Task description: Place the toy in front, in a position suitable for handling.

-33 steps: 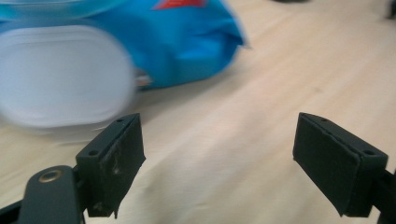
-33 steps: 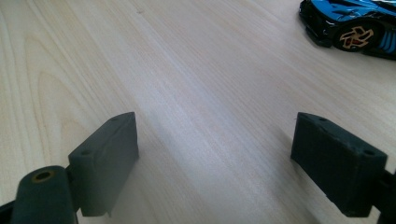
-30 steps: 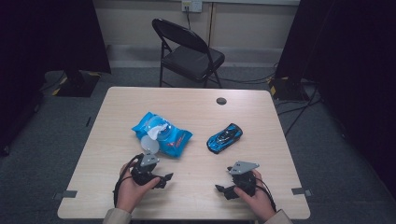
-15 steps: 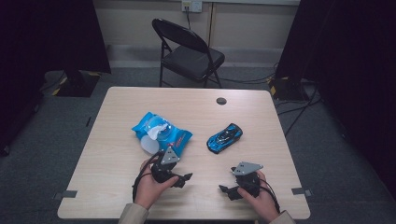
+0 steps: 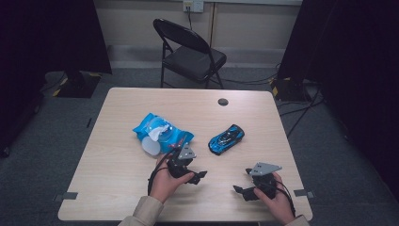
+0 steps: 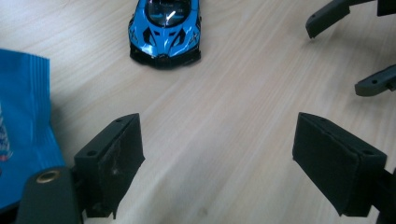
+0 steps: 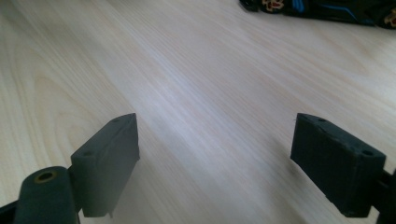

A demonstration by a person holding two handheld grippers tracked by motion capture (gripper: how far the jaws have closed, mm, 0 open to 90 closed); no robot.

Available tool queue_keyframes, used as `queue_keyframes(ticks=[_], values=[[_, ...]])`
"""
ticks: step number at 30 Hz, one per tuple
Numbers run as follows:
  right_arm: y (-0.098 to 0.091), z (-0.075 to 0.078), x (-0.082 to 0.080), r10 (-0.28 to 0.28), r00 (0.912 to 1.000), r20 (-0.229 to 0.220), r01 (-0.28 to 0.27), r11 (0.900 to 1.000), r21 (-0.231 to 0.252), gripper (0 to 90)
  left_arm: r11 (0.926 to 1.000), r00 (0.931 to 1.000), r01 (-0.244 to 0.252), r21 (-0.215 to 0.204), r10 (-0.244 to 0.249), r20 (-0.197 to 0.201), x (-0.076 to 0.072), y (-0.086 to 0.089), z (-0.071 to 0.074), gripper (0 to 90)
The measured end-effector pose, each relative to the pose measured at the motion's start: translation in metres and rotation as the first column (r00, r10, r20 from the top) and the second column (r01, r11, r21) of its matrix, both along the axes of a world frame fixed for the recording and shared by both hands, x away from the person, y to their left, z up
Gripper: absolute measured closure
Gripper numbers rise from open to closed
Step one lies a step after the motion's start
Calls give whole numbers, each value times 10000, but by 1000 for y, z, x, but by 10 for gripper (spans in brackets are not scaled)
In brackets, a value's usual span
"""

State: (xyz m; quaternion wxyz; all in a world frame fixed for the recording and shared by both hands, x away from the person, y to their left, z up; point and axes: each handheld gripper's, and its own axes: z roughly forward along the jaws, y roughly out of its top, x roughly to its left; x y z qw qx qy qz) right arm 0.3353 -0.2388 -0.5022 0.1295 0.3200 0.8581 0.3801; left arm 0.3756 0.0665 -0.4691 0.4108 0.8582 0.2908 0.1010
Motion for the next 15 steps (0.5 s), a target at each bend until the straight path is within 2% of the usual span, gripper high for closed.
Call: queue_keyframes(ticks=[6, 13, 15], values=[[-7, -2, 2, -102, 9999, 13, 102, 9999, -35, 149, 10000, 9999, 85, -44, -85, 83, 12, -13, 1, 159], [-7, -6, 2, 11, 10000, 67, -10, 9999, -122, 140, 9999, 9999, 95, 145, -97, 90, 24, -24, 2, 159], [-7, -6, 2, -41, 10000, 64, 42, 9999, -140, 140, 9999, 9998, 102, 81, -103, 154, 29, -27, 1, 159]])
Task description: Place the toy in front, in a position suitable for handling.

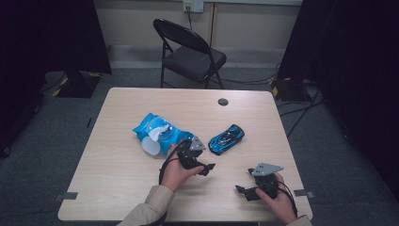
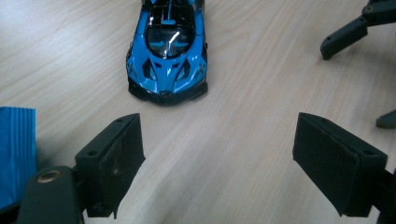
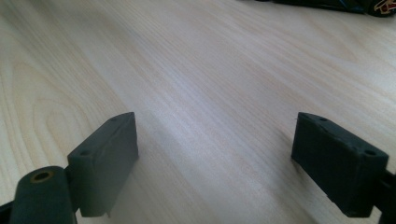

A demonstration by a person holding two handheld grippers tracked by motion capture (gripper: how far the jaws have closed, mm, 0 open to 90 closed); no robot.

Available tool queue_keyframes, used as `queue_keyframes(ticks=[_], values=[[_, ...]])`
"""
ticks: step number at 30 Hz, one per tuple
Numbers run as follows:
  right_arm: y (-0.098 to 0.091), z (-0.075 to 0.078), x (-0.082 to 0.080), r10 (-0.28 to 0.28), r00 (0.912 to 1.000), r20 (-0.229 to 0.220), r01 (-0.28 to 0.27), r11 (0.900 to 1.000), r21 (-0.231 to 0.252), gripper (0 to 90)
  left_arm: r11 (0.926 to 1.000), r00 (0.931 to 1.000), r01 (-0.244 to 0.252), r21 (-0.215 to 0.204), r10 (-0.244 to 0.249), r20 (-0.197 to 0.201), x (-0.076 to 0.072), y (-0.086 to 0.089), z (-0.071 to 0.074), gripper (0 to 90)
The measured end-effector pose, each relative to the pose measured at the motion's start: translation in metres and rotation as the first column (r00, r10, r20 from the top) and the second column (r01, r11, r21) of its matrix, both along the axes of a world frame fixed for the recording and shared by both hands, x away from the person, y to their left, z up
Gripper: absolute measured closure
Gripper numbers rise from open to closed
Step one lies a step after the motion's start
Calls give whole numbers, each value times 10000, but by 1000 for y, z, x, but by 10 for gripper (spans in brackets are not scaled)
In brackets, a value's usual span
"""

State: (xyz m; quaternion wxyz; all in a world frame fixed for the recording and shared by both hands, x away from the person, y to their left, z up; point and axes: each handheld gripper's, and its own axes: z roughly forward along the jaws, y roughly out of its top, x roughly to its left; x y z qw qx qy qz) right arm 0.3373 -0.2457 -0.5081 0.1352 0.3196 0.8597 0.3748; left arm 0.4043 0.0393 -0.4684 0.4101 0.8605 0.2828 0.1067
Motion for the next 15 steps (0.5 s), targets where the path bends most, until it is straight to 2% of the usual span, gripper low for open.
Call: queue_keyframes(ticks=[15], values=[[0, 0, 0, -4, 10000, -18, 4, 10000, 23, 138, 9987, 9994, -318, 387, 313, 132, 32, -23, -6, 163]])
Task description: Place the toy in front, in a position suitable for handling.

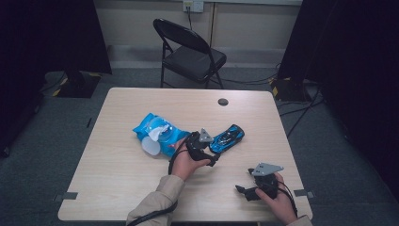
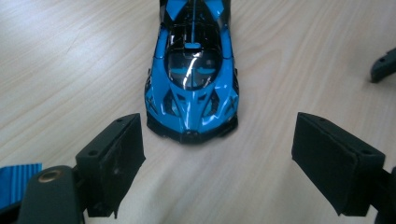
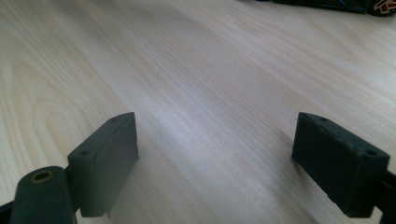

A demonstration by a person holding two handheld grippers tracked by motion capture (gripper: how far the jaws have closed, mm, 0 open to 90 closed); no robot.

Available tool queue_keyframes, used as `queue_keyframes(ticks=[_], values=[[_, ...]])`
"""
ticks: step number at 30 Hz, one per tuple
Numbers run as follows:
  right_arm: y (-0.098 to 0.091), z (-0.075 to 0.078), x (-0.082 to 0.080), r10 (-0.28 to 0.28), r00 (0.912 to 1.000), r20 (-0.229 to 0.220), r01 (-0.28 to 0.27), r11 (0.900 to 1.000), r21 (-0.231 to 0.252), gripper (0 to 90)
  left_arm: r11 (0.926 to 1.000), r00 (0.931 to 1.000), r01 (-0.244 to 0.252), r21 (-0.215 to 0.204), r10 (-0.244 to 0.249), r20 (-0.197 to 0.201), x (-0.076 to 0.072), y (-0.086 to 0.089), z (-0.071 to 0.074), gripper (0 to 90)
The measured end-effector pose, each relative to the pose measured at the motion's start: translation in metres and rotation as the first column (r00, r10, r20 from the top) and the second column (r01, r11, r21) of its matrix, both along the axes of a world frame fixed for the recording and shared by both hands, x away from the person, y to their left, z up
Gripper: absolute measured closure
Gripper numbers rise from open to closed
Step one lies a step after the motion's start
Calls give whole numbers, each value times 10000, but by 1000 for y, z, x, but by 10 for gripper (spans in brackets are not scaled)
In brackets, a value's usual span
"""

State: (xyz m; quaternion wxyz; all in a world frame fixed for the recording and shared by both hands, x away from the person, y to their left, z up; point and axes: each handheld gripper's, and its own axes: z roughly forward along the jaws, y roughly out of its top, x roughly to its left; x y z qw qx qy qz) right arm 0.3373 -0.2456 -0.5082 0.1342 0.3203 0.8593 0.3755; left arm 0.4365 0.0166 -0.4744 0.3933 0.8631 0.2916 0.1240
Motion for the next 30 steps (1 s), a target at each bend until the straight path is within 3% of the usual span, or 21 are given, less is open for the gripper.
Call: queue_keyframes(ticks=[3, 7, 28, 30], values=[[0, 0, 0, -21, 10000, 8, 21, 10000, -3, 138, 9999, 9999, -120, 108, 120, -14, 7, -3, -5, 165], [0, 0, 0, -27, 10000, 19, 27, 10000, -18, 138, 9997, 9997, -245, -50, 245, -52, 15, -6, -8, 165], [0, 0, -1, -48, 10000, 4, 48, 10000, -13, 138, 9997, 9997, -153, -186, 150, -194, 45, -30, -13, 160], [0, 0, -1, -43, 10000, 5, 43, 10000, -13, 138, 9999, 9998, -103, -40, 103, -146, 47, -33, -14, 162]])
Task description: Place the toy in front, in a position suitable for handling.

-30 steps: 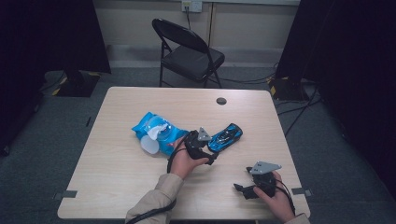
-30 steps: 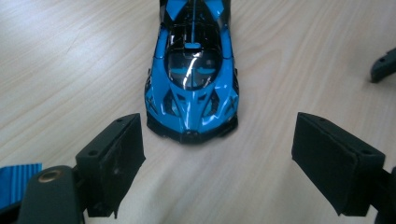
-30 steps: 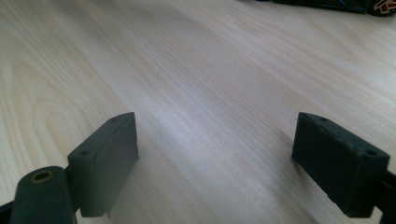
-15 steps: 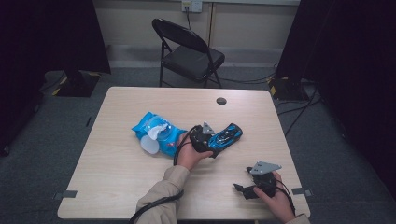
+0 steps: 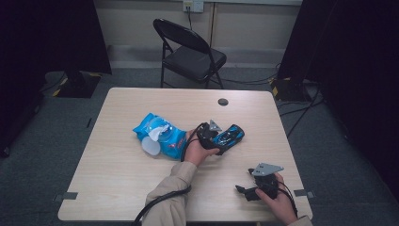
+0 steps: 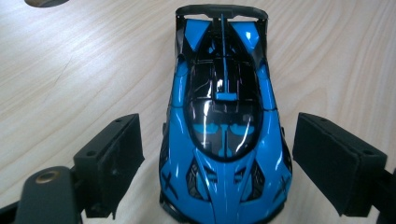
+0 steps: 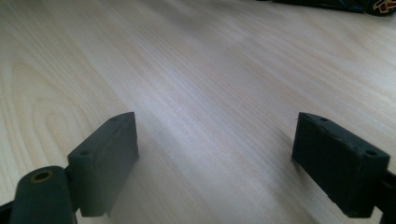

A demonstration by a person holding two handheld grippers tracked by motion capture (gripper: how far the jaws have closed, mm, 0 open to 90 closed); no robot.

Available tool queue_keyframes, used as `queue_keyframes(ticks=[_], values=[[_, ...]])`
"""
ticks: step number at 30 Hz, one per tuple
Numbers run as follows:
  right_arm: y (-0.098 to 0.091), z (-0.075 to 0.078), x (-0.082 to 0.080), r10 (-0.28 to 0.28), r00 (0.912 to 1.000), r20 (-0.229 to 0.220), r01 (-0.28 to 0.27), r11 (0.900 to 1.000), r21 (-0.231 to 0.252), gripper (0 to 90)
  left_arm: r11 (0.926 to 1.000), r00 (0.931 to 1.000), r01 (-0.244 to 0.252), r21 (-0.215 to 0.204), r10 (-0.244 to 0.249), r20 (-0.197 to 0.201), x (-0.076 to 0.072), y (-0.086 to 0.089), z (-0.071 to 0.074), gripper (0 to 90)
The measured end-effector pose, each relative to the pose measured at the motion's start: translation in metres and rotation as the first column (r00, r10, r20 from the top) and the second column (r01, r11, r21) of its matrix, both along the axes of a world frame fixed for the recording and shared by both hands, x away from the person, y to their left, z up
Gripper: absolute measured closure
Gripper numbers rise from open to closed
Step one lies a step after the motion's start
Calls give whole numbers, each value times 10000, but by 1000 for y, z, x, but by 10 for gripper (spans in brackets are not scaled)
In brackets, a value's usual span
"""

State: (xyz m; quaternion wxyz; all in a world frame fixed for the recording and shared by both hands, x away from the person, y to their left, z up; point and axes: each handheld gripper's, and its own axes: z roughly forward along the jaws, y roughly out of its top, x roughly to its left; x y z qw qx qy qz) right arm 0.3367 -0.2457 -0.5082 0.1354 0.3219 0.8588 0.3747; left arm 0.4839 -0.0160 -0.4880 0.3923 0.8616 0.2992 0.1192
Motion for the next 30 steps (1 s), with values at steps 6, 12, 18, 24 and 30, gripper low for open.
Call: queue_keyframes(ticks=[6, 12, 18, 24, 30], values=[[0, 0, 0, 4, 10000, 5, -4, 10000, -1, 138, 9998, 9999, -86, -191, 84, -97, 7, -9, -3, 152], [0, 0, 0, 5, 10000, 2, -5, 10000, -1, 138, 9999, 9999, -134, -75, 133, -103, 10, -16, -10, 154], [0, 0, 0, 4, 10000, 2, -4, 10000, 3, 139, 9999, 9999, -90, -49, 89, -54, 12, -20, -15, 161], [0, 0, 0, 6, 10000, 1, -6, 10000, -4, 138, 10000, 9999, -73, -6, 73, -73, 14, -25, -17, 174], [0, 0, 0, 8, 10000, 6, -8, 10000, -10, 139, 10000, 10000, 7, -60, -8, -93, 14, -26, -20, 237]])
